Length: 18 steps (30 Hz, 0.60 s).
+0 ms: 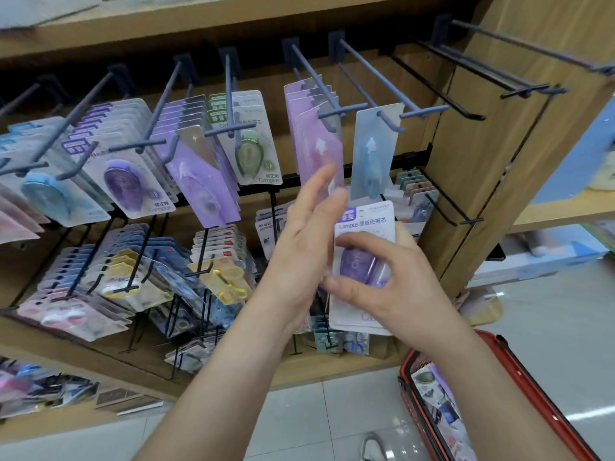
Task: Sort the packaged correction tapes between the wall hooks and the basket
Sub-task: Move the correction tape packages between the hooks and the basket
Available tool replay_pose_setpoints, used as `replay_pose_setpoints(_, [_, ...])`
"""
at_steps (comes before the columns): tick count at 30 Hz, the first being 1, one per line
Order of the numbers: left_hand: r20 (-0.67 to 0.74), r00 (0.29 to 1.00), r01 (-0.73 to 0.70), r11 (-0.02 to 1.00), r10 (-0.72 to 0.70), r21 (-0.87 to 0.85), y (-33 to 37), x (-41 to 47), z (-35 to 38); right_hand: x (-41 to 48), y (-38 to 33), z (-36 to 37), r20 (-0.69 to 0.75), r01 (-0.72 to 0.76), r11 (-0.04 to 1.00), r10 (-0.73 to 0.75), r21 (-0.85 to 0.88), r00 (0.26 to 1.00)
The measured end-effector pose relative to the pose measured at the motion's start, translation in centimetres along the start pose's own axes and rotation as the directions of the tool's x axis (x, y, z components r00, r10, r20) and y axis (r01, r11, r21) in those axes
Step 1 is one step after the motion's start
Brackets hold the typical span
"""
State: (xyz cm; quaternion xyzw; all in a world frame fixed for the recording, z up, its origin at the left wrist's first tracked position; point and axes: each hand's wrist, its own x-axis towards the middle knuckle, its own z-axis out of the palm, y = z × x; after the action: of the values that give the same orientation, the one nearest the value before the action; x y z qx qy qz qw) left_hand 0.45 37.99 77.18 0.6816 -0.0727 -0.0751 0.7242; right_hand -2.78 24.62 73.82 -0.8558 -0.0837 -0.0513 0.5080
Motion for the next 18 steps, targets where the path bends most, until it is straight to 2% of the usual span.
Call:
replay_pose_setpoints(2, [0.007, 0.999, 0.044, 0.991, -0.043, -0.130, -0.3, -0.1, 0.0, 0.2, -0.2, 0.0, -0.084, 0.028, 0.999, -0.024, 0.042, 0.996])
replay_pose_setpoints(4, [-0.056, 0.997, 0.033, 0.982, -0.045, -0.188, -0.3, -0.2, -0.3, 0.4, 0.0, -0.3, -0.104, 0.058, 0.987, -0.043, 0.147, 0.994])
replay_pose_setpoints(5, [-0.080, 0.996, 0.023, 0.985, -0.037, -0.173, -0.2, -0.3, -0.5, 0.4, 0.1, -0.6, -0.097, 0.051, 0.974, -0.030, 0.220, 0.995])
replay_pose_setpoints(7, [-0.137, 0.990, -0.018, 1.000, 0.016, -0.013, -0.4, 0.1, -1.3, 0.4, 0.5, -1.3, -0.036, -0.016, 0.924, 0.032, 0.381, 0.999])
replay_pose_setpoints(9, [-0.159, 0.985, -0.048, 0.993, 0.066, 0.110, -0.4, 0.2, -1.8, 0.5, 0.9, -1.7, 0.035, -0.069, 0.881, 0.059, 0.468, 0.998])
replay_pose_setpoints(12, [-0.084, 0.996, -0.035, 0.999, 0.031, -0.039, 0.2, 0.1, -1.6, 0.8, 1.8, -1.7, 0.144, -0.065, 0.920, 0.010, 0.386, 0.989])
replay_pose_setpoints(14, [-0.085, 0.996, -0.026, 0.997, 0.020, -0.069, 0.4, 0.3, -1.4, 0.8, 2.0, -1.7, 0.186, -0.070, 0.937, 0.006, 0.341, 0.983])
replay_pose_setpoints(18, [-0.146, 0.989, -0.023, 0.994, 0.008, -0.103, -0.1, 0.7, -1.5, 0.7, 2.0, -1.8, 0.135, -0.040, 0.938, -0.007, 0.343, 0.991])
